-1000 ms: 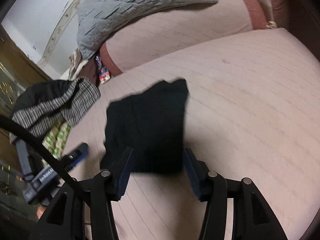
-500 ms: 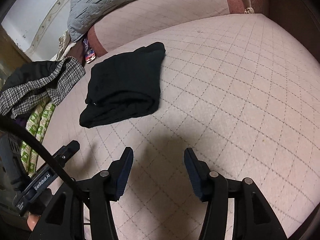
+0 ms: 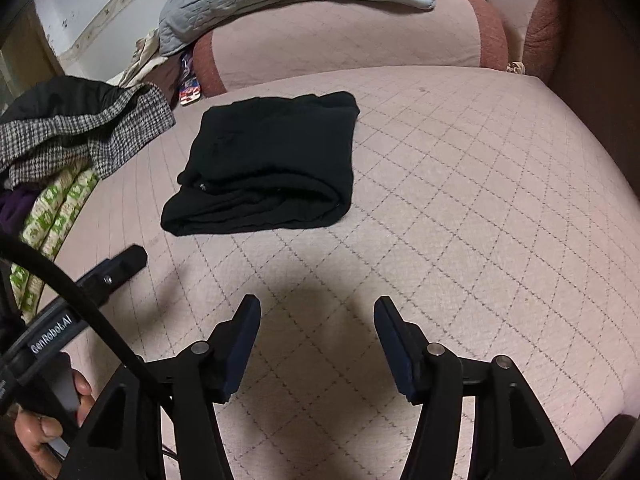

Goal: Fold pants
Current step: 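Move both open grippers back to the edge of the folded pants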

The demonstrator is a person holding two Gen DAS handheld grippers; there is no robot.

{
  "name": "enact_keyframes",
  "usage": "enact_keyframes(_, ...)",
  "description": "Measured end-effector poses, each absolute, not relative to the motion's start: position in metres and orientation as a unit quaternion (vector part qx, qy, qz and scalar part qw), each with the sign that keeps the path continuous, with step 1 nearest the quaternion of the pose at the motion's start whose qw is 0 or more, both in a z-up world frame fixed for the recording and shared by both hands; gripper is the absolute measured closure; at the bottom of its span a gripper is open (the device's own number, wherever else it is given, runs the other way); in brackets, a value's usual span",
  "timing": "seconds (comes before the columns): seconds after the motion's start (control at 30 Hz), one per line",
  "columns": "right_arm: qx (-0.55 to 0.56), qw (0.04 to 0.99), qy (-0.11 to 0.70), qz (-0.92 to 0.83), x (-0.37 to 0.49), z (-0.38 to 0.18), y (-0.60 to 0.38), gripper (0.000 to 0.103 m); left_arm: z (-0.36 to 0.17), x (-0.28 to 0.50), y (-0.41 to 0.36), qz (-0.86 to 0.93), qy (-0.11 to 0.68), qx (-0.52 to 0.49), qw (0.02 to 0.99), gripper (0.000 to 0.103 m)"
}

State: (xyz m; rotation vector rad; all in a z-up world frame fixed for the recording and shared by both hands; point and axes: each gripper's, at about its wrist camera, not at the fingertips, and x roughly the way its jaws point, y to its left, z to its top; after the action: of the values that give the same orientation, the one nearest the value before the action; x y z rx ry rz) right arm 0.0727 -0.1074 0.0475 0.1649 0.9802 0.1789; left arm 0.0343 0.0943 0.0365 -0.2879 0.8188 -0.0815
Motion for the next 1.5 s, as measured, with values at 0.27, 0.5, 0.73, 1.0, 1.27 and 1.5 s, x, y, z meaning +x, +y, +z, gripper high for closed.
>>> enact_keyframes(0.27,0.064,0.875,0.472,0.084,0.073,0.046,-0.102,0.037,0.036,0.036,0.095,-0.037,0.399,-0.138,0.906,0.022)
enact_keyframes(0.5,0.061,0.875,0.474,0.081,0.075,0.044,-0.103,0.036,0.034,0.037,0.095,-0.035,0.401,-0.134,0.906,0.022)
enact_keyframes(0.73,0.062,0.871,0.482,0.076,0.079,0.038,-0.105,0.036,0.033,0.038,0.095,-0.031,0.4,-0.128,0.907,0.022)
enact_keyframes(1.0,0.066,0.869,0.486,0.07,0.083,0.031,-0.109,0.035,0.023,0.044,0.105,-0.041,0.417,-0.156,0.895,0.021)
enact_keyframes(1.27,0.122,0.872,0.47,0.066,0.12,0.034,-0.147,0.035,0.026,0.079,0.126,-0.082,0.416,-0.221,0.878,0.021)
enact_keyframes(1.5,0.28,0.814,0.492,0.134,0.194,0.004,-0.172,0.035,0.008,0.136,0.126,-0.135,0.438,-0.268,0.847,0.021)
